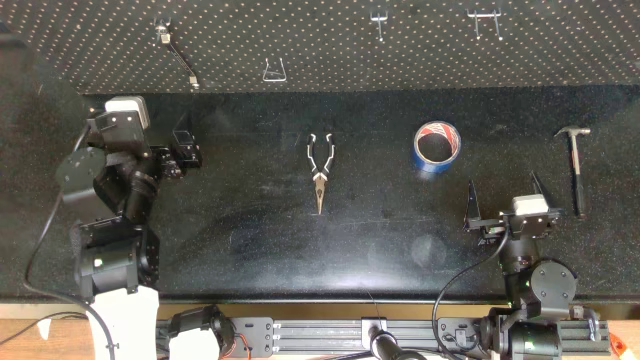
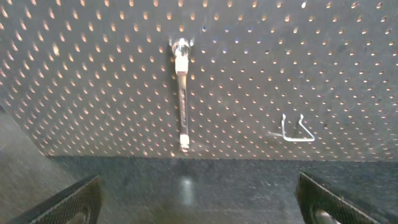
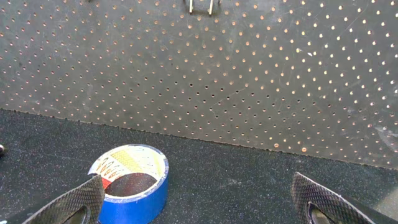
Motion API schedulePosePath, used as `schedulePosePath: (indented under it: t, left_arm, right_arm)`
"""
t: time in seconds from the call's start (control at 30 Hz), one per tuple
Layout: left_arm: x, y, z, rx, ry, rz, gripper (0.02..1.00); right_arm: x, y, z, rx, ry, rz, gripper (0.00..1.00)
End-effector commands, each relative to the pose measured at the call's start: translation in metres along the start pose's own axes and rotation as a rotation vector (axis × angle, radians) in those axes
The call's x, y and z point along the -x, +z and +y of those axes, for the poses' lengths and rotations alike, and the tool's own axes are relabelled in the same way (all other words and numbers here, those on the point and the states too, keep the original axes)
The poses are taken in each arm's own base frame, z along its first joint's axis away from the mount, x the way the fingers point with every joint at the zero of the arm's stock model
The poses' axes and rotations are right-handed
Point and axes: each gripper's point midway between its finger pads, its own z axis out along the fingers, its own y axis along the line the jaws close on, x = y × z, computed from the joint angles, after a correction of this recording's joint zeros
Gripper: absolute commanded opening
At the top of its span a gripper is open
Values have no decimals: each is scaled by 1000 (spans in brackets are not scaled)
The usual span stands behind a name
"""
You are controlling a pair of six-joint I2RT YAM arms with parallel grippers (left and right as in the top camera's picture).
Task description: Place Tools Onto Pegboard
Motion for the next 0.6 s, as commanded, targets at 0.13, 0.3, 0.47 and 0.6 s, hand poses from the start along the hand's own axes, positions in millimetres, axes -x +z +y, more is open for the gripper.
schedulePosePath:
  t: [0.13,0.3,0.47,0.6]
  left_arm:
    - [-93,-32,-55,-23,-39,388,996]
    - [-119,-42,-109,-54,7,571,996]
    - [-119,-21,-138,33,-5,715,996]
    - [-128,13,-164,50,-45,821,996]
  right_arm:
    - [-1,0,4,21,-14,-3,976]
    - [-1,0,4,21,-14,-3,972]
    - [-1,0,4,21,-14,-3,974]
    - [-1,0,4,21,-14,-3,974]
